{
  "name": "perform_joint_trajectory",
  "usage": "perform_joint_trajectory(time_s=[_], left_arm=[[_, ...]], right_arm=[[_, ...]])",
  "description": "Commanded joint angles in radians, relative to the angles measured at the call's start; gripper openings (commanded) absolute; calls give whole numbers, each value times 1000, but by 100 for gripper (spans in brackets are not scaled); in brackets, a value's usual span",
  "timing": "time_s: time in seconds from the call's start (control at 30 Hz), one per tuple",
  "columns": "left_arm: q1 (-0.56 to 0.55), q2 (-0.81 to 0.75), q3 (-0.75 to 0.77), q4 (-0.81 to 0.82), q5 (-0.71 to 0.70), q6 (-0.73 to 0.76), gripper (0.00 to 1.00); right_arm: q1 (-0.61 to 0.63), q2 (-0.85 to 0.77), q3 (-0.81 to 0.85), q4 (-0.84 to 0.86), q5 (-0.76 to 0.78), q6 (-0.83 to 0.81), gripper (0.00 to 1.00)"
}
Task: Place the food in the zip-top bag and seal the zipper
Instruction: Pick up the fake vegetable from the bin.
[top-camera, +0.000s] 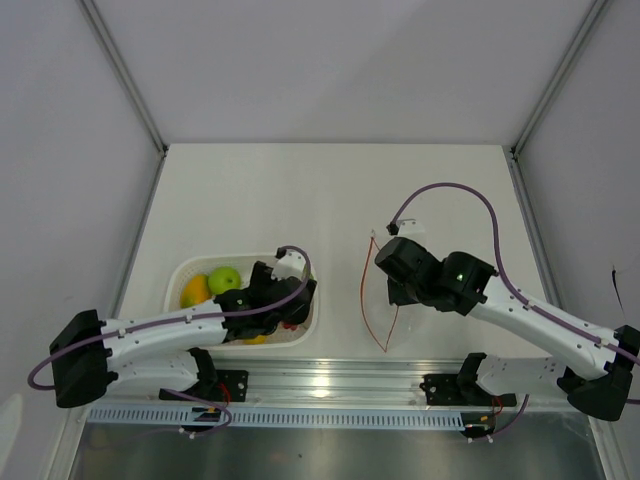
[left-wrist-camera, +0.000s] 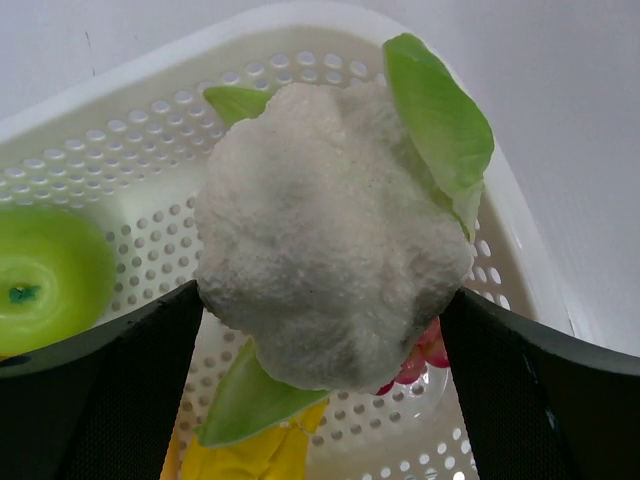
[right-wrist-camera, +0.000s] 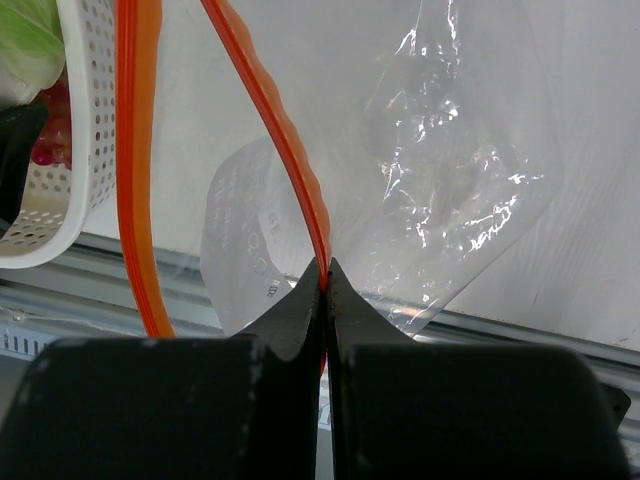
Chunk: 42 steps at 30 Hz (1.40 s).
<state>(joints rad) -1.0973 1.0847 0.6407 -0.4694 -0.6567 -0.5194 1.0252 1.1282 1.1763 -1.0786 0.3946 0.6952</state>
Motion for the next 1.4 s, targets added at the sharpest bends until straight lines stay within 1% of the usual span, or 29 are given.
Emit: perform_joint_trajectory(time_s=[0.0, 0.2, 0.27, 0.33, 0.37, 0.47, 0.5, 0.57, 0.6, 0.63, 0.67, 0.77, 0.8, 0.83, 0.87, 0.93, 0.97, 1.0, 1.03, 1.13, 1.17, 1.23, 1.3, 1.37], left_arm=[[-4, 35, -1, 93, -69, 32, 100], [-3, 60, -18, 181, -93, 61, 99], [-1, 70, 7, 138, -116, 23, 98], [-3, 64, 13, 109, -124, -1, 94], [-3, 58, 13, 98, -139, -33, 88], [-1, 26, -3, 69, -155, -85, 73], [-1, 20, -6, 63, -165, -94, 65], [4, 6, -4, 46, -172, -129, 57], [5, 3, -1, 7, -178, -149, 48], [7, -3, 5, -15, -187, -168, 45], [7, -12, 19, -38, -193, -201, 38], [7, -38, 48, -142, -215, -275, 21], [7, -66, 59, -188, -218, -287, 19], [7, -83, 65, -204, -216, -292, 18], [7, -103, 73, -218, -213, -291, 14], [7, -164, 117, -261, -187, -277, 9], [7, -187, 132, -271, -170, -257, 4], [7, -231, 183, -278, -132, -225, 2], [7, -253, 200, -278, -110, -211, 1], [8, -336, 276, -247, -34, -162, 1], [8, -348, 296, -227, 35, -147, 3], [10, -373, 333, -189, 110, -125, 5], [13, -376, 359, -181, 201, -151, 8], [16, -368, 396, -196, 248, -208, 9]], right_arm=[[-2, -13, 14, 25, 3, -13, 0], [-2, -15, 13, 20, 4, -11, 0], [-2, -15, 14, 19, 4, -10, 0], [-2, -16, 19, 16, 6, -10, 0], [-4, -16, 19, 14, 7, -8, 0], [-4, -16, 16, 19, 6, -10, 0], [-4, -15, 17, 20, 4, -11, 0], [-2, -8, 20, 25, 3, -11, 0], [-2, -5, 20, 26, -2, -14, 0], [-2, -4, 22, 29, -2, -14, 0], [-4, -2, 22, 29, -5, -14, 0], [-2, 4, 26, 29, -8, -14, 0], [-2, 7, 28, 29, -8, -14, 0], [-4, 7, 32, 29, -10, -16, 0], [-2, 7, 34, 28, -10, -14, 0], [-2, 10, 40, 26, -8, -17, 0], [-2, 12, 42, 25, -7, -20, 0], [-2, 18, 45, 23, -4, -23, 0], [-2, 22, 48, 23, -2, -23, 0], [-2, 33, 55, 20, 0, -29, 0], [-2, 36, 57, 23, 3, -29, 0], [-4, 41, 63, 26, 4, -28, 0], [-4, 48, 69, 29, 9, -17, 0], [-8, 68, 89, 20, 27, 7, 0]])
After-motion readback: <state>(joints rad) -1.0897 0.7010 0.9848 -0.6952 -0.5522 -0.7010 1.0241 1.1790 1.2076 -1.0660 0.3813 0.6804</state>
